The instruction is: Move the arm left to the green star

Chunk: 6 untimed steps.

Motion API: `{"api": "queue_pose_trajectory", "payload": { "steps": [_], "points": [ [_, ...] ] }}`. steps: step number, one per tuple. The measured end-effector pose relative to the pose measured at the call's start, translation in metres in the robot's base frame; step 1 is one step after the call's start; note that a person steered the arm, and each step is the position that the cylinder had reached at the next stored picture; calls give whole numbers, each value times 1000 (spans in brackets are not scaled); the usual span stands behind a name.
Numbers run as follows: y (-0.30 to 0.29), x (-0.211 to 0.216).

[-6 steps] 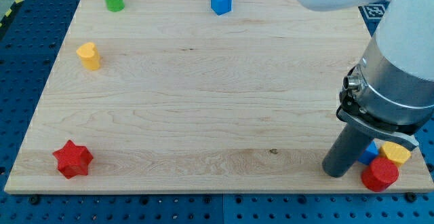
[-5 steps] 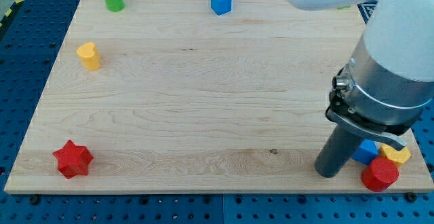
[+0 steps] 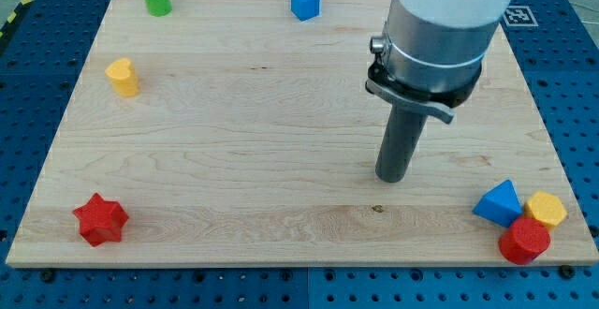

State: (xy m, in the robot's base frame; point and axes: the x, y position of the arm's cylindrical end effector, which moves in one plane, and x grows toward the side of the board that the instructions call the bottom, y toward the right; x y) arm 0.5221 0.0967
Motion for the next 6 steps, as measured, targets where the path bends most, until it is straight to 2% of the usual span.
{"api": "queue_pose_trajectory", "payload": {
  "steps": [6],
  "points": [
    [8, -151]
  ]
}}
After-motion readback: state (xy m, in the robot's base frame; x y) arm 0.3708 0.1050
